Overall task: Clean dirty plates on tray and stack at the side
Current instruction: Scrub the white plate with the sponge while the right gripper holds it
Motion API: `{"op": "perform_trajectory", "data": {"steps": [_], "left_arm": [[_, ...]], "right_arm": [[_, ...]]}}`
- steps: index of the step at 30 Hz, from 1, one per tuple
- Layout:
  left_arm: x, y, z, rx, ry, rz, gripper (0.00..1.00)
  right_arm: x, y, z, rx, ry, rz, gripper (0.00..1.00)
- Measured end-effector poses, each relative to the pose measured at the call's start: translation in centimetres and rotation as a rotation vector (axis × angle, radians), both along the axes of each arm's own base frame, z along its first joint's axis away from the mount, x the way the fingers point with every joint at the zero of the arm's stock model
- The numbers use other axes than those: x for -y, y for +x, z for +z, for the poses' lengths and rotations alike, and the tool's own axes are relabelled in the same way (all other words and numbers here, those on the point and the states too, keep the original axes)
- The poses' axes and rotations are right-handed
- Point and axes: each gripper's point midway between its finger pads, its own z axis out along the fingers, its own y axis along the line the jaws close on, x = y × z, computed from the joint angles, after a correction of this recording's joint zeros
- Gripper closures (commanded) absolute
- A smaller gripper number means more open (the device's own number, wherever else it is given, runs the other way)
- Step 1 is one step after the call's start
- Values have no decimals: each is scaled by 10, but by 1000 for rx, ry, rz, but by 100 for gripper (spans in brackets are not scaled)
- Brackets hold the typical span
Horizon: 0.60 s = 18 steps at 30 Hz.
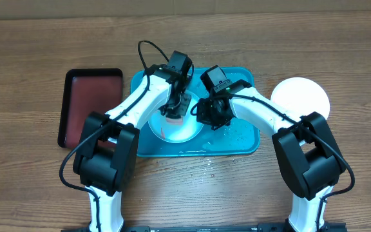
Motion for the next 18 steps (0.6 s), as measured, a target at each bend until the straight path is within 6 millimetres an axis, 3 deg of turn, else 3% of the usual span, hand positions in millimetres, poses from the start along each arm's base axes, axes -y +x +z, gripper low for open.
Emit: {"op": "perform_trajectory", "data": {"steps": [3,9,13,18], "left_arm": [[-21,4,2,37,100,109,96],[-50,-20,3,-26,231,222,96],[-43,-34,0,-102,198,172,96],[-15,-47,-4,-200,50,-57,96]], "right_arm": [[0,0,0,-1,0,0,96],[0,-1,0,-3,2,2,96],[0,-1,0,-4,2,2,96],[0,-1,0,-5,0,2,96]]}}
